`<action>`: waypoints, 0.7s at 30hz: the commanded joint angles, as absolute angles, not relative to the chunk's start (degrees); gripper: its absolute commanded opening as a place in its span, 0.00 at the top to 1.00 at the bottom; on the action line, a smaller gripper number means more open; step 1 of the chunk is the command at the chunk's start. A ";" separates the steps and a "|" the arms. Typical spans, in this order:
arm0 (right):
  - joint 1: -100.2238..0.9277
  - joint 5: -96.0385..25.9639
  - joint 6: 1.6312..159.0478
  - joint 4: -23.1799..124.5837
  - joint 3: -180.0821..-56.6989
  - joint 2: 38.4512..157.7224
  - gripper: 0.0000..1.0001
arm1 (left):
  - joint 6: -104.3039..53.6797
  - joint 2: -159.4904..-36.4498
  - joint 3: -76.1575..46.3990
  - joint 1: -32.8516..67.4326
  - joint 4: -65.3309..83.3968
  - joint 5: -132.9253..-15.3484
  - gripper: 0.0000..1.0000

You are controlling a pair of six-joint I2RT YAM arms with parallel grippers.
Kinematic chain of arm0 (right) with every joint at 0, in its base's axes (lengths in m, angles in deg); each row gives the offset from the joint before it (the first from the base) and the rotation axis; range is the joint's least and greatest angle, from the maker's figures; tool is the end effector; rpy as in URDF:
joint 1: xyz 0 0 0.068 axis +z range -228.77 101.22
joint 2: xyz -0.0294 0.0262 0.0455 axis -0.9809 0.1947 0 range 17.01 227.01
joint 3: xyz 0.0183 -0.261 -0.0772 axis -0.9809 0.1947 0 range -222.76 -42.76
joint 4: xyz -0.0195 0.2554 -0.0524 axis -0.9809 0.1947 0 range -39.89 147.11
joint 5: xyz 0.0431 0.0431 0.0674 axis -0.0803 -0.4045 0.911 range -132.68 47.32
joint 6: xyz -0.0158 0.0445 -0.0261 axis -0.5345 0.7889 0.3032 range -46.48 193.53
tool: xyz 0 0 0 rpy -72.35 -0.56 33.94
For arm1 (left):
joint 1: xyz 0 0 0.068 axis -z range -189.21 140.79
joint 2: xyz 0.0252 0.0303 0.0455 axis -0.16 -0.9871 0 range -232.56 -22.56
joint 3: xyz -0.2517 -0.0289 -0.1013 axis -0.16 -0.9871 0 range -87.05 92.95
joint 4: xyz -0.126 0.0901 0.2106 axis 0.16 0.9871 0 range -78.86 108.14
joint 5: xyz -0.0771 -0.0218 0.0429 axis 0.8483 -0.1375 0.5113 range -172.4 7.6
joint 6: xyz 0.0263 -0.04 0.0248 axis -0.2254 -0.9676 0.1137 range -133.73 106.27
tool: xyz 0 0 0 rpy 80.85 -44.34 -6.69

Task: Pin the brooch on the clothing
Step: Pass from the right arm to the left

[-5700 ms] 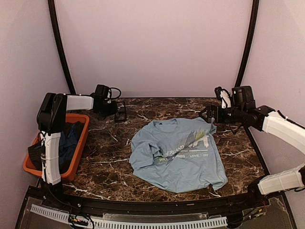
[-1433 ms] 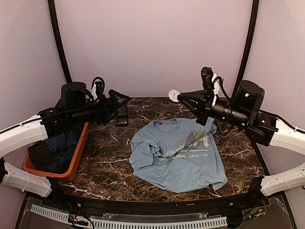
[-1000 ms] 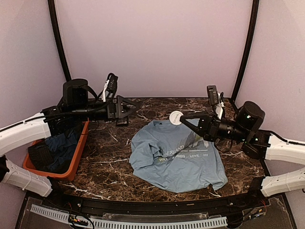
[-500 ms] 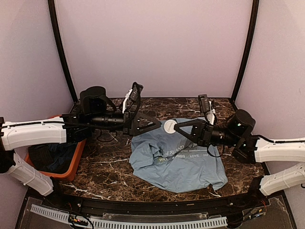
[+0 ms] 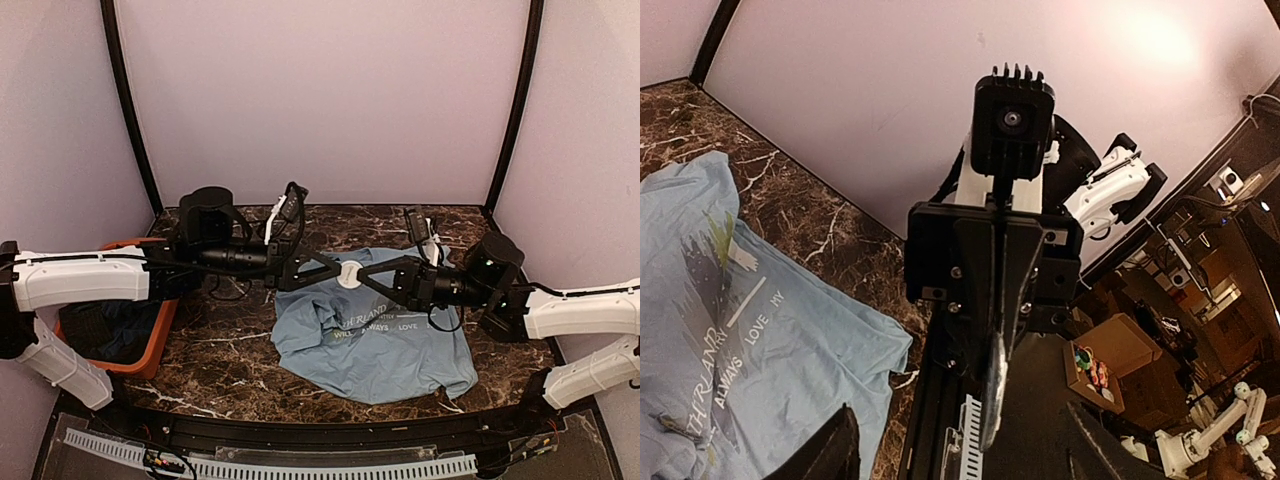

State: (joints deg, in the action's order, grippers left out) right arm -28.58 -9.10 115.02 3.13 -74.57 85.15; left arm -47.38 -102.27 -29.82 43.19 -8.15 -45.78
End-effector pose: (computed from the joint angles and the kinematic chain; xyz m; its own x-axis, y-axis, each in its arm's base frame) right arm 0.1489 0.2097 0.2808 -0.5660 0.1830 -0.8038 -0.8184 -0.0073 0.5746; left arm 0.1813 -0.2701 0.3294 -0.5819 0.0267 -0.8128 0.8131 0.0394 -0.5808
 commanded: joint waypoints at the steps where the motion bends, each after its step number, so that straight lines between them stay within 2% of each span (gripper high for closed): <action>1: -28.85 -8.14 114.97 1.69 -75.72 85.03 1.00 | -46.80 -102.87 -28.97 43.52 -8.89 -44.27 0.36; 6: -28.84 -7.91 113.95 2.98 -76.57 84.81 1.00 | -45.42 -102.94 -27.95 43.45 -6.10 -43.79 0.37; 15: -28.85 -7.51 110.97 8.22 -79.32 83.67 1.00 | -38.26 -100.31 -22.82 43.29 5.06 -46.35 0.24; 21: -28.85 -6.32 108.26 12.12 -82.34 82.22 1.00 | -37.75 -98.78 -22.64 41.44 6.55 -46.14 0.23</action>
